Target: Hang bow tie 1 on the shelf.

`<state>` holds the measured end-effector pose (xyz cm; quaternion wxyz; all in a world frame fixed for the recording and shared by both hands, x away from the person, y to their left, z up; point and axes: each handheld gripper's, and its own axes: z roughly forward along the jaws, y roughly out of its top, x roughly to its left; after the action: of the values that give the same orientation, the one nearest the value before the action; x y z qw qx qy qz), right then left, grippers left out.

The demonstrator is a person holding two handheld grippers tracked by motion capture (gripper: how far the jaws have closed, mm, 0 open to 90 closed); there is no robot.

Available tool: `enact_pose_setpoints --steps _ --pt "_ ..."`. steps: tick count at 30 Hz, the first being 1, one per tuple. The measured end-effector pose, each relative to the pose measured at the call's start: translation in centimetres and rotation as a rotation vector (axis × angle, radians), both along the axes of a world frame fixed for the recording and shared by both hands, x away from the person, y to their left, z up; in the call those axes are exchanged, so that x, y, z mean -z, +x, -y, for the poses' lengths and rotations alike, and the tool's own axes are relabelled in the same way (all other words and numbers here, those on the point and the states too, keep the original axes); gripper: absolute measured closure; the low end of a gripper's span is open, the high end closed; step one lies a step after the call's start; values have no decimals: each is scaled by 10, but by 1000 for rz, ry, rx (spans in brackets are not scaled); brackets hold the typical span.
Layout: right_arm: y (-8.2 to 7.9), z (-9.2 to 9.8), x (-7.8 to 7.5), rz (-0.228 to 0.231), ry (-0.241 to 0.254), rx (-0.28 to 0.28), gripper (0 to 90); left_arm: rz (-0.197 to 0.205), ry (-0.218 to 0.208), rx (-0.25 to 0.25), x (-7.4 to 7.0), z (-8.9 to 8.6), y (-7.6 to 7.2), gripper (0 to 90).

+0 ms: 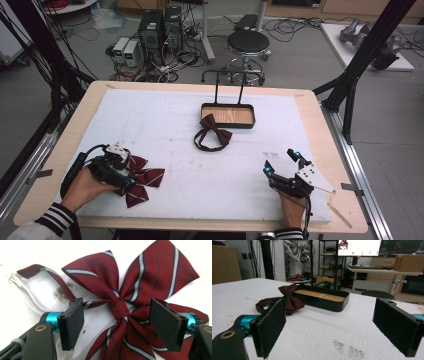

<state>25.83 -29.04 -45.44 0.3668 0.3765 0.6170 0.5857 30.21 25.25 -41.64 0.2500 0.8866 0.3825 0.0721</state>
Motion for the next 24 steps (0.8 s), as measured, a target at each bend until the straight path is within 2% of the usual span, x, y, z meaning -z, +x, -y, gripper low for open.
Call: enact_pose_setpoints --steps 4,5,8,9,12,15,16,17,20,24 --pt "0 0 0 2 -1 -1 106 -14 3 -6 3 0 1 340" --pt "0 0 0 -2 -3 -4 106 -19 1 -9 3 1 1 376" --pt "0 -1 0 -2 -2 -3 106 -11 8 -17 2 1 1 442" --pt "0 -1 0 -3 -2 -3 106 -13 -2 -13 1 1 1 484" --pt "0 -1 0 -2 -2 -3 106 -13 -8 -22 1 2 1 512" --pt "0 -1 0 -2 -3 -3 106 -12 -4 -19 1 3 2 617" --pt "0 -1 0 -2 -3 -3 106 -11 -3 -18 1 3 2 617" --pt "0 -1 0 -1 -4 -3 106 -13 4 -20 1 4 2 702" --pt "0 -1 0 -2 -4 -3 106 -23 -6 -21 1 2 3 729" --pt "0 -1 0 -2 -3 -3 106 -6 1 -20 1 3 2 743"
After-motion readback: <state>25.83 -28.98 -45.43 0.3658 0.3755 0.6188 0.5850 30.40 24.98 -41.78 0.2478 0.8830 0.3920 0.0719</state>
